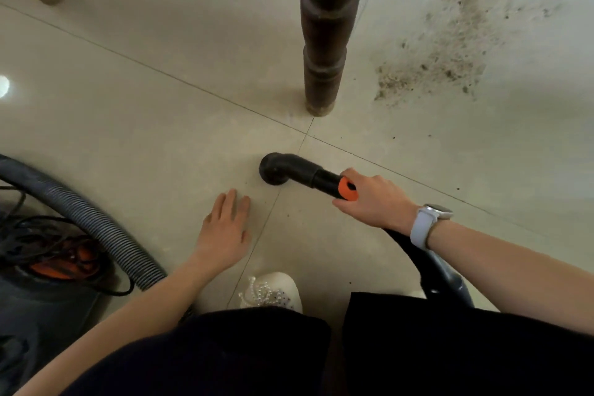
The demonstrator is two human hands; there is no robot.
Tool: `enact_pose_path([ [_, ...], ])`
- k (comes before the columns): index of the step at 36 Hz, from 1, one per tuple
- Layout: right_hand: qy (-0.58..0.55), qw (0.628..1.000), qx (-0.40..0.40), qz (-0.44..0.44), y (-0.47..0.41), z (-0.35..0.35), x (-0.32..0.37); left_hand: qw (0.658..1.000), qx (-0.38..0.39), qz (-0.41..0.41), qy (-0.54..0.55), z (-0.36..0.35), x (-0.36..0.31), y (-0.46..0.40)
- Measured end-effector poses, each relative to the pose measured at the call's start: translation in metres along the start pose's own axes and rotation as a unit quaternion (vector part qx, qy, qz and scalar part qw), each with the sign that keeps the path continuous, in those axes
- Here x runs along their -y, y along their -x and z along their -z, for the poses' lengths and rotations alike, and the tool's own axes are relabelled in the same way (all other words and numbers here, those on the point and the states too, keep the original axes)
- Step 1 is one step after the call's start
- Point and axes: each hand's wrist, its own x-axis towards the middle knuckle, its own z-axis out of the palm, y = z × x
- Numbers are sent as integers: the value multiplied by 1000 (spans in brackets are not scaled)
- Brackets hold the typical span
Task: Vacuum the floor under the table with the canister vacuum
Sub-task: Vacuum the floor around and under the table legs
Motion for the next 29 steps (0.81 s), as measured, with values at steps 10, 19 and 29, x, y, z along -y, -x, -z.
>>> enact_pose_path([
  [10,9,997,-67,-35,19,6,-25,997,8,-76,-28,12,-56,-20],
  [19,-108,951,-217,-193,24,36,-107,996,7,-90,-12,19,-98,-39],
  [29,-453,888,11,-73,64,1,-104,991,-20,-119,-50,25,-128,-59],
])
